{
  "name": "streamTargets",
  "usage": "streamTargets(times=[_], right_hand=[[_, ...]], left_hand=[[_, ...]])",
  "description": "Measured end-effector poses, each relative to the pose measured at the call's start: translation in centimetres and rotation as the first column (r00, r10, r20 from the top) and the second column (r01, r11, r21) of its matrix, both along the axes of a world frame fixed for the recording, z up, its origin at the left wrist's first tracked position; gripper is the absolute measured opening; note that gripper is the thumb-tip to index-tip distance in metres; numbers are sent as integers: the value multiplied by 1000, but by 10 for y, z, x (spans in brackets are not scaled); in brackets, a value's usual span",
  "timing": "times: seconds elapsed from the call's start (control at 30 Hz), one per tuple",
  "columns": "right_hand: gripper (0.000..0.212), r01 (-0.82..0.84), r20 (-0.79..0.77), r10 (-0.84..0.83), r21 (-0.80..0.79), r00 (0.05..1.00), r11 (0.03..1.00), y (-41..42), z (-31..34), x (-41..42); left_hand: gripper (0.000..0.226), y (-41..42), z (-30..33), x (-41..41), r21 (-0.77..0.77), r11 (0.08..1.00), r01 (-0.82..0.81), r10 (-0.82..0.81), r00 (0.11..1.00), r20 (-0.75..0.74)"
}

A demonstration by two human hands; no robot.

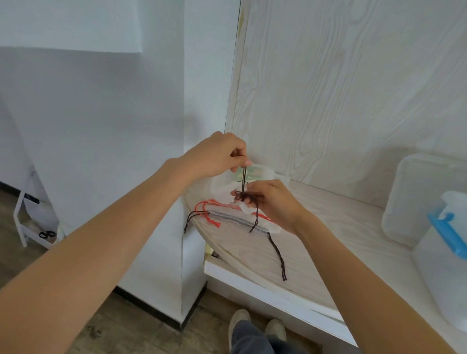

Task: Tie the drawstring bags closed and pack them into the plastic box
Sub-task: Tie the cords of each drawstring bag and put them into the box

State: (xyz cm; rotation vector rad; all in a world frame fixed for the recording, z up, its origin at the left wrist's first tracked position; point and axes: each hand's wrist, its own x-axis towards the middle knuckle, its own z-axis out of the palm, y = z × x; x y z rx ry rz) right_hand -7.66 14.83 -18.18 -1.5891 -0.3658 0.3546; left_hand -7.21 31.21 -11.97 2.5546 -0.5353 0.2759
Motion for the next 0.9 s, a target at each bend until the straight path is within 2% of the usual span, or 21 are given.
streamTargets(times=[0.17, 0.27, 0.33, 0.4, 0.53, 0.73, 0.9], right_hand=[[18, 13, 69, -9, -58, 998, 998, 2, 2, 0], [19, 100, 25, -100, -14, 995, 995, 2, 5, 3], [17, 148, -26, -147, 40, 989, 988, 2, 6, 5], [17, 185, -67, -180, 89, 981, 979, 3, 5, 7], [22, 192, -33, -190, 71, 981, 979, 6, 3, 8], [15, 162, 19, -163, 59, 986, 985, 5, 6, 6], [14, 172, 30, -174, 50, 984, 984, 3, 4, 4]], left_hand=[[14, -13, -6, 12, -117, 993, -23, 20, 999, -26], [12, -18, -22, 15, -144, 974, -174, 194, 972, 132], [12, -19, -31, 4, -307, 935, -179, 247, 948, 199], [9, -18, -40, -11, -392, 913, -114, 198, 964, 180], [21, -17, -55, -27, -345, 939, -16, 56, 993, 107], [19, -17, -56, -23, -467, 883, -58, 116, 989, 95], [12, -19, -57, -23, -491, 869, -66, 133, 986, 103]])
